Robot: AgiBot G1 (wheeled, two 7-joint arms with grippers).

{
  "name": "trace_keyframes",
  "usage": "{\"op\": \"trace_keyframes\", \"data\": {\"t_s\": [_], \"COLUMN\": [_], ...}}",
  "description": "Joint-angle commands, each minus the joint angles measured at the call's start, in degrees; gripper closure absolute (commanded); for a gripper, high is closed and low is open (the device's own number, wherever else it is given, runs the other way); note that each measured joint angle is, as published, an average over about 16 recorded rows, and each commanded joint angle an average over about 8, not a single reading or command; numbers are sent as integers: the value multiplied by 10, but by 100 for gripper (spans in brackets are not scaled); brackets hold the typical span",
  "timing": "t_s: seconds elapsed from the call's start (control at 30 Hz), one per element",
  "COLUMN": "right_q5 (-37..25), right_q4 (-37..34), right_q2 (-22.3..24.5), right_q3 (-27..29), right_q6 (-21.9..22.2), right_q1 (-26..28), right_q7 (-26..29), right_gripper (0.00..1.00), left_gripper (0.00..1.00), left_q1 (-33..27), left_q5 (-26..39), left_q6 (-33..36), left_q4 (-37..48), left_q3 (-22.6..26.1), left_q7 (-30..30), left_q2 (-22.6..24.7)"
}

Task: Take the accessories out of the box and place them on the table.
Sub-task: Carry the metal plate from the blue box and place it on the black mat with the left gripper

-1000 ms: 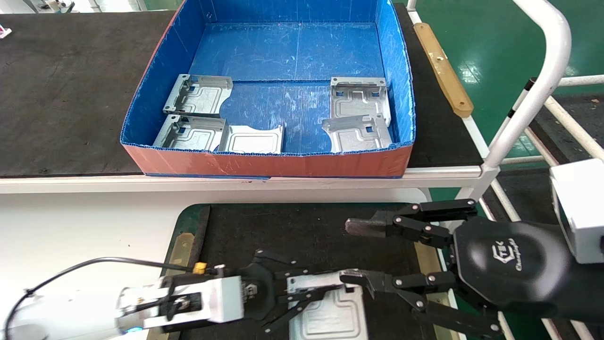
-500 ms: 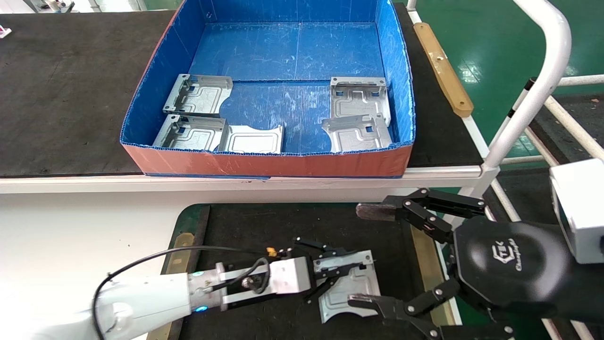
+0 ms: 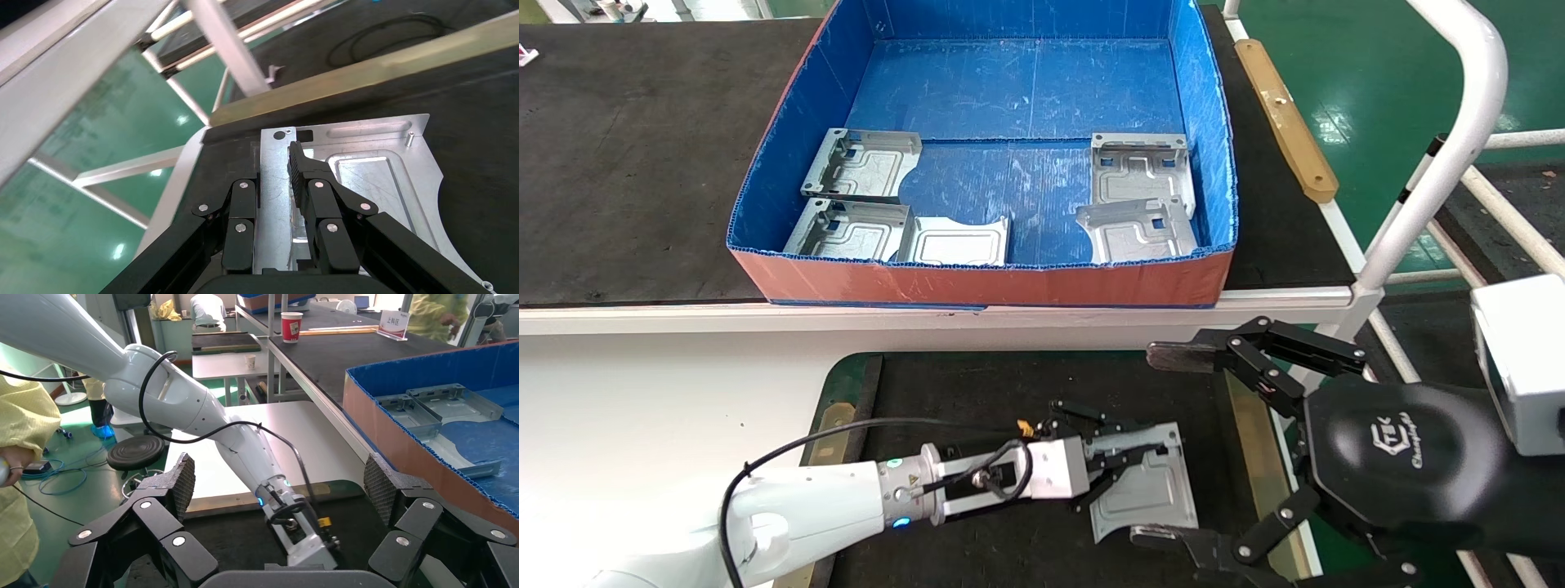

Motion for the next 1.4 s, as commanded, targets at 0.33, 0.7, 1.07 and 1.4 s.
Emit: {"op": "trace_keyframes", "data": {"t_s": [0.33,0.7,1.07,1.4], "right_q5": [0,0,0,1], "right_q4": [0,0,0,0], "right_q2": [0,0,0,0], "right_q3": [0,0,-1,-1], "right_q6": [0,0,0,0], "right_q1": [0,0,0,0], "right_q7": [0,0,0,0], "right_gripper": [0,0,0,0], "left_gripper": [100,100,57,0], "left_q1": [9,14,15,15], "left_q5": [-40,-83,-114,-122], "left_q6": [-70,-90,-98,-101], "left_q4": [-59,-87,-97,-100], "left_q3": [27,67,104,113], "left_q7": [-46,-69,-76,-78], "left_q2": [2,1,1,1]}}
